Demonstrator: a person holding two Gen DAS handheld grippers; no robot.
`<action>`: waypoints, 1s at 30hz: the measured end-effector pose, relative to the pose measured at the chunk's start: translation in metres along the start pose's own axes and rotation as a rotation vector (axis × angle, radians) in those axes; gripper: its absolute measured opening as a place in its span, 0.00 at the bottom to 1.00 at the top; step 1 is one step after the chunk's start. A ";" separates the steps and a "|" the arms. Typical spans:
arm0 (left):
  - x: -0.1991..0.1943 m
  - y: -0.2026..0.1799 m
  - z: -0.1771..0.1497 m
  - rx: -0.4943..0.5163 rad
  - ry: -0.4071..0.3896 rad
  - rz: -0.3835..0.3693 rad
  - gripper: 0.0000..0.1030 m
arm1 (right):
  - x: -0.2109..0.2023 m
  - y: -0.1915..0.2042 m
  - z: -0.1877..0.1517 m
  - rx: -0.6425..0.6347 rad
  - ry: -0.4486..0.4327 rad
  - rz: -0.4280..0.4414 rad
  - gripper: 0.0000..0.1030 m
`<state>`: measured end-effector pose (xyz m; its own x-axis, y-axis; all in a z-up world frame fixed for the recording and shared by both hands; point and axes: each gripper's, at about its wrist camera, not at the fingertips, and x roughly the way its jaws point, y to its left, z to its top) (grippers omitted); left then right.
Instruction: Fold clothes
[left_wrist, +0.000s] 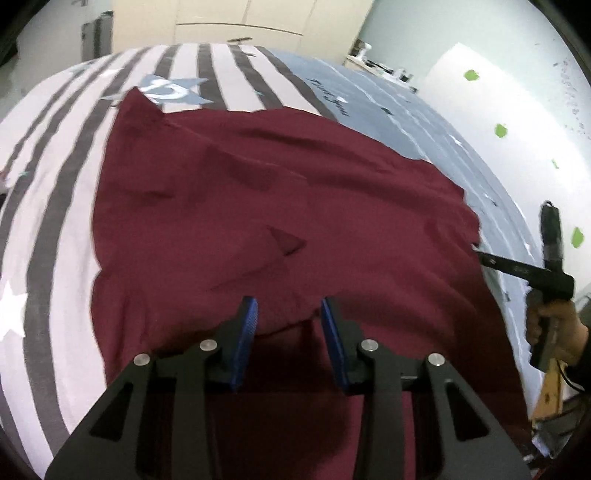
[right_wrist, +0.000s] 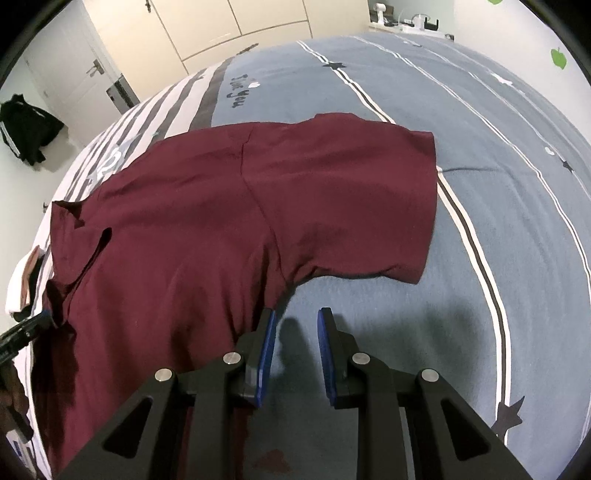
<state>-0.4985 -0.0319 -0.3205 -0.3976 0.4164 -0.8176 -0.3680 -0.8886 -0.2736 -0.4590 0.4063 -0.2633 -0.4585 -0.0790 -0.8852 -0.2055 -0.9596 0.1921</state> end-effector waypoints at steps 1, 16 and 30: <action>0.001 0.001 0.001 -0.003 -0.006 0.020 0.32 | 0.000 0.000 0.000 0.000 0.001 0.000 0.20; 0.023 -0.015 0.028 0.088 -0.032 0.225 0.39 | 0.000 -0.004 -0.006 0.001 -0.001 0.003 0.20; -0.032 -0.028 -0.046 0.013 0.030 0.084 0.26 | 0.000 -0.009 -0.009 0.022 -0.002 0.018 0.20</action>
<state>-0.4369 -0.0288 -0.3097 -0.4021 0.3341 -0.8524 -0.3457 -0.9175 -0.1965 -0.4492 0.4124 -0.2691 -0.4636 -0.0953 -0.8809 -0.2162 -0.9520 0.2168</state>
